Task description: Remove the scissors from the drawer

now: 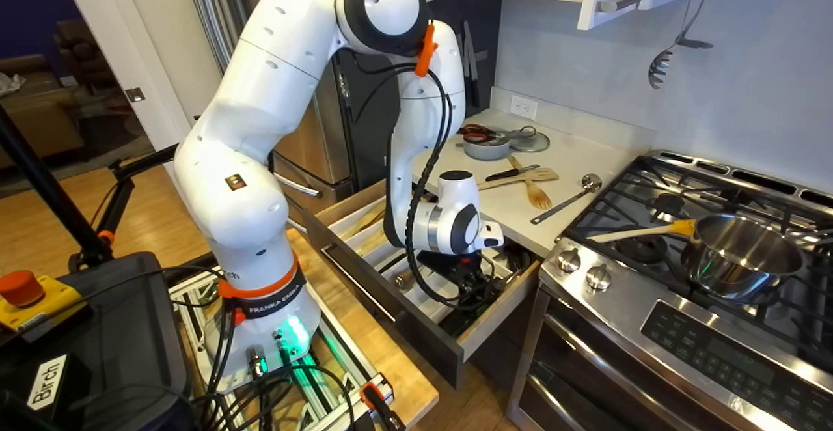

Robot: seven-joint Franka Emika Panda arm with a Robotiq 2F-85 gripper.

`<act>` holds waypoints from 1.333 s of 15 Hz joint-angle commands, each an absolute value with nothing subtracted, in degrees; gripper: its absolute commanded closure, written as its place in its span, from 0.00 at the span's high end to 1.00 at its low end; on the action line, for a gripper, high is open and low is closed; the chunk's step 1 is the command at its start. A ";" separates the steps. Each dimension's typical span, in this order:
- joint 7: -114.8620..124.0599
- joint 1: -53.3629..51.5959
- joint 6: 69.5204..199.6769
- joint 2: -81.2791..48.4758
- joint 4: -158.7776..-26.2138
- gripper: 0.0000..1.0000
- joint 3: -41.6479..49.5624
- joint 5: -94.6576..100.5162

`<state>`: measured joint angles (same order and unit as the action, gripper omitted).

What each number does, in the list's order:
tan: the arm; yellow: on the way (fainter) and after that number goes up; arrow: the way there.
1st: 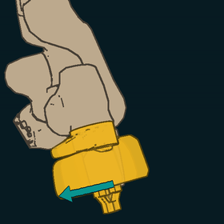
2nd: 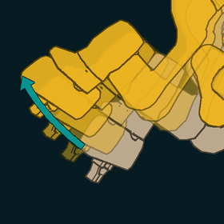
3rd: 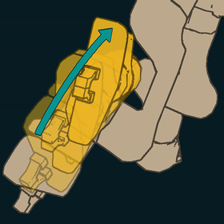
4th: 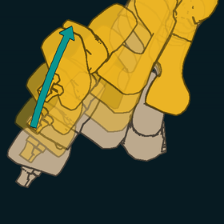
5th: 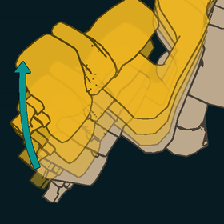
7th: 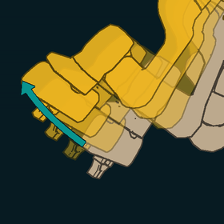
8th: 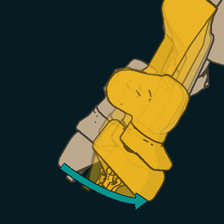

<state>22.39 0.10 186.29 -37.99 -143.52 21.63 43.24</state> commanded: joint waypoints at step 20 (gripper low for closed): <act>24.19 0.40 173.74 -41.46 -136.25 0.08 18.37 39.58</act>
<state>22.67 1.63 172.92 -42.80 -134.73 16.40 39.27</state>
